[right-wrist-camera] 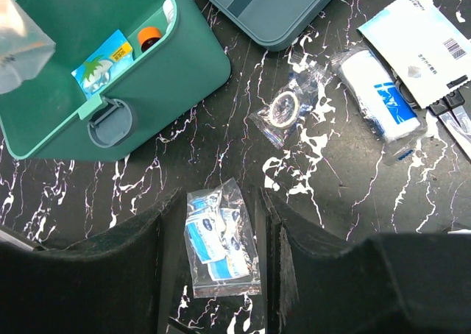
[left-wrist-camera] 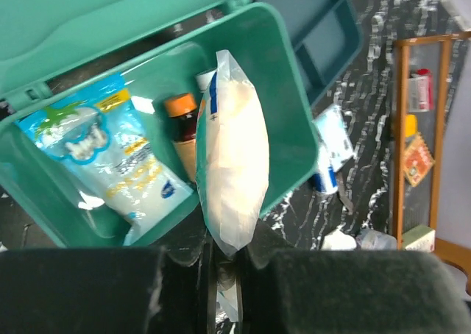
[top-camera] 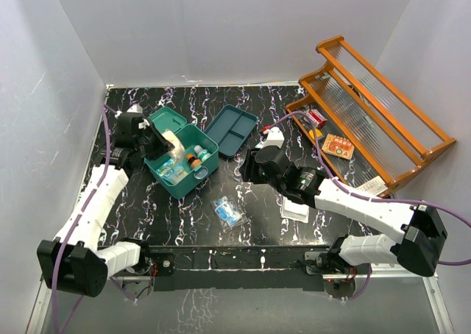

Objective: Organize the medicine kit

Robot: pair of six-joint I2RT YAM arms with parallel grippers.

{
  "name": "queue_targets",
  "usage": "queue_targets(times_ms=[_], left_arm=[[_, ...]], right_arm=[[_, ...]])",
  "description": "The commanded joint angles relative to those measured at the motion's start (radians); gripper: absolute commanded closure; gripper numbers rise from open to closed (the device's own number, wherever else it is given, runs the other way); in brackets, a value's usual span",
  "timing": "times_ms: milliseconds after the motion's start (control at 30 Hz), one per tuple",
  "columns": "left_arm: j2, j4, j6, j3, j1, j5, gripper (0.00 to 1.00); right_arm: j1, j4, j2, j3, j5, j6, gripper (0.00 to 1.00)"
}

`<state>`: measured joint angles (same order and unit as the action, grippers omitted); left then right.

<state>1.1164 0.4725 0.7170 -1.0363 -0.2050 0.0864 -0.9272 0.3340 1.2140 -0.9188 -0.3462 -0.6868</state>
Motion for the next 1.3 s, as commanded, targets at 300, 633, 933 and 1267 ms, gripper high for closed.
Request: queue_targets(times_ms=[300, 633, 933, 1267], left_arm=[[0.193, -0.001, -0.042, 0.078, 0.07, 0.159, 0.89], [0.285, 0.012, -0.063, 0.077, 0.075, 0.116, 0.8], [0.295, 0.103, -0.099, 0.042, 0.075, 0.021, 0.72], [0.243, 0.274, -0.147, -0.09, 0.075, -0.067, 0.52]], right_arm=[[0.011, -0.035, -0.027, 0.001, -0.025, 0.02, 0.59], [0.015, -0.039, -0.018, 0.01, -0.007, 0.013, 0.59], [0.02, -0.049, -0.02, 0.02, -0.005, 0.012, 0.59], [0.024, -0.053, -0.024, 0.027, 0.001, 0.01, 0.59]])
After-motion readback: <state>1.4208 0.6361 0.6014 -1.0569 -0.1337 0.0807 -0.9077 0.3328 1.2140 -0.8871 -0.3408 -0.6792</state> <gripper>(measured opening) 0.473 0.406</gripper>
